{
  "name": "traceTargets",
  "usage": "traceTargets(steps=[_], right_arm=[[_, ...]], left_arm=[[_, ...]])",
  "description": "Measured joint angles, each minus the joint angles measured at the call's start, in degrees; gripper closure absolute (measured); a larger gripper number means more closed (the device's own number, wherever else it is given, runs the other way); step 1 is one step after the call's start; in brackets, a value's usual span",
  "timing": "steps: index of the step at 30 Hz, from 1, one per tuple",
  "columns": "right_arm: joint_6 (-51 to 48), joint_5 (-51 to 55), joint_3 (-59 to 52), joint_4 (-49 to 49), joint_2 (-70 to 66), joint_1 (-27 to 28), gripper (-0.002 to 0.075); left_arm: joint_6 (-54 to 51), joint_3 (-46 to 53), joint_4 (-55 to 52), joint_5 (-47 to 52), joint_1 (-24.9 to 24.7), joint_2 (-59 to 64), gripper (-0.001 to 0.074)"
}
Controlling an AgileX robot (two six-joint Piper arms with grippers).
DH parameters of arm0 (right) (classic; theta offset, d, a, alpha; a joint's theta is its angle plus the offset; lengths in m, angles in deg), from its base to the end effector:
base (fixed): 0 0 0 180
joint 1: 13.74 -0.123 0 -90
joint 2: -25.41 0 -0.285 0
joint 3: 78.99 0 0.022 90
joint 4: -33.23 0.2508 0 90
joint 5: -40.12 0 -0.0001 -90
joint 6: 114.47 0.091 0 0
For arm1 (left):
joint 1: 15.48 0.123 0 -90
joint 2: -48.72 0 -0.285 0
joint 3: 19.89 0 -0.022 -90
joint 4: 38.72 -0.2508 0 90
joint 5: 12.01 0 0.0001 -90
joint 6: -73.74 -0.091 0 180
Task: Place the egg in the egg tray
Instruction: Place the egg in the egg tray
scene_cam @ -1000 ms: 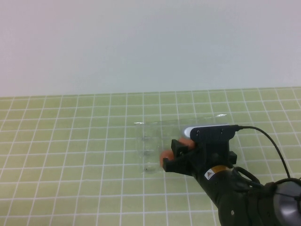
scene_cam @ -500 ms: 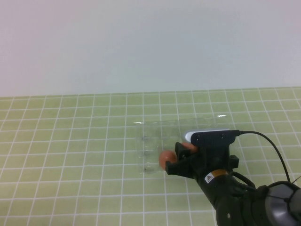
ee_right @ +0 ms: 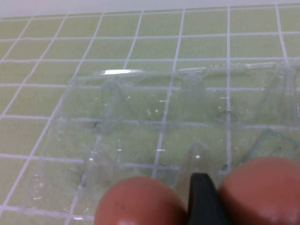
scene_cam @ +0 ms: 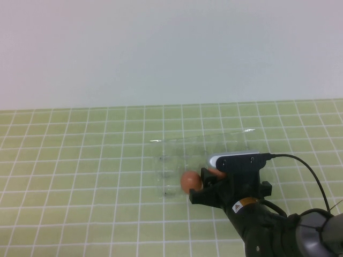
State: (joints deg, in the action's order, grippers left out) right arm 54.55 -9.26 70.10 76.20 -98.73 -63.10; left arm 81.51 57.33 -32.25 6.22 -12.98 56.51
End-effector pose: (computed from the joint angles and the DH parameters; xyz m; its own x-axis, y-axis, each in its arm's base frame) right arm 0.2679 0.2399 0.1083 -0.3729 0.0204 -0.9276 -0.2279 0.9671 0.1129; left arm 0.0542 -0.0009 0.1846 -0.2181 -0.2501 -0.9433 -0.0636 0.9682 -0.2420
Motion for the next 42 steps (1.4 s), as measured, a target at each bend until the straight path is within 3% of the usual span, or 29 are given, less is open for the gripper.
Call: traceTargets(steps=[14, 23, 35, 42], right_arm=[[0.0, 1.4, 0.1, 0.0, -0.1, 0.0, 0.0336], [0.0, 1.6, 0.1, 0.0, -0.1, 0.0, 0.0257], [-3.7, 2.6, 0.1, 0.4, 5.6, 0.0, 0.0244], [-18.3, 6.0, 0.1, 1.0, 20.4, 0.0, 0.025]], left_arm=[[0.0, 0.0, 0.0, 0.0, 0.0, 0.0, 0.0738], [0.0, 0.0, 0.0, 0.0, 0.0, 0.0, 0.0738], [0.0, 0.0, 0.0, 0.0, 0.0, 0.0, 0.0738], [0.0, 0.0, 0.0, 0.0, 0.0, 0.0, 0.0738]])
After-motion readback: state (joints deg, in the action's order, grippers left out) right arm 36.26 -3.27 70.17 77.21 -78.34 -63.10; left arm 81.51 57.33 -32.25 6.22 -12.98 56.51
